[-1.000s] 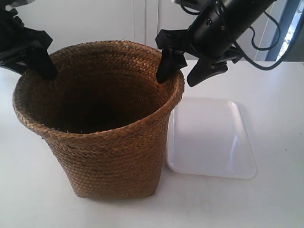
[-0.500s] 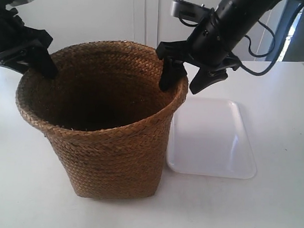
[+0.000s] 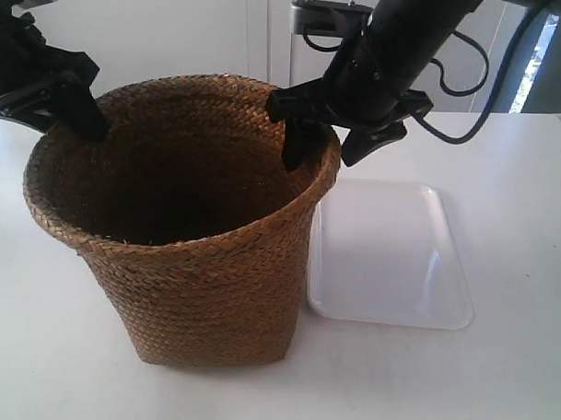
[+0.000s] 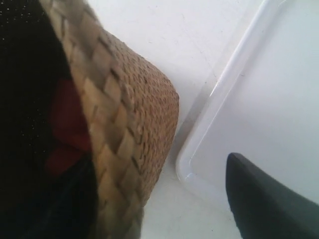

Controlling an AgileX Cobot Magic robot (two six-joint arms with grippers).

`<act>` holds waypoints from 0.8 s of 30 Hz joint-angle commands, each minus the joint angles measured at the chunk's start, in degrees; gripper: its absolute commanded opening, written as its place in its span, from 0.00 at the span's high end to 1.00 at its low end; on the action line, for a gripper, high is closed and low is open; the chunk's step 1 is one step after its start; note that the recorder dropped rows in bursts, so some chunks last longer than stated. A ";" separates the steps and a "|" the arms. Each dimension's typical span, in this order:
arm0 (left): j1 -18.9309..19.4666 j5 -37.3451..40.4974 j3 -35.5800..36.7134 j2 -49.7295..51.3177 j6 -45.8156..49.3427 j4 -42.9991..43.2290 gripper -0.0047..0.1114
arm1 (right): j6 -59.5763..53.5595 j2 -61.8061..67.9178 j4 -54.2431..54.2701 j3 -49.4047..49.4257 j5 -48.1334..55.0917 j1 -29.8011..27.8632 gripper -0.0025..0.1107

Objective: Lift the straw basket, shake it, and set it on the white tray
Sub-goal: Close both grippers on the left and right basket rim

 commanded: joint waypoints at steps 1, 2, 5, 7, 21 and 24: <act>-0.02 0.60 0.35 0.11 2.43 -1.48 0.50 | 0.50 -0.33 -0.82 -0.20 -0.84 0.48 0.39; -0.02 1.19 0.35 0.78 2.56 -1.48 0.50 | 0.94 -0.33 -0.82 -0.20 -0.84 0.48 0.39; -0.02 2.03 0.35 2.40 3.08 -2.42 0.50 | 0.94 -0.33 -0.82 -0.20 -1.06 0.48 0.39; -0.02 1.55 0.35 2.68 3.15 -2.42 0.50 | 0.94 -0.33 -0.82 -0.20 -1.06 0.48 0.39; -0.02 -1.26 0.35 2.78 3.84 -5.42 0.93 | 0.81 1.01 -0.91 -0.20 -3.19 0.60 0.90; -0.02 -1.18 0.35 2.78 4.74 -5.42 0.96 | 0.11 1.01 -1.03 -0.20 -3.33 0.60 0.98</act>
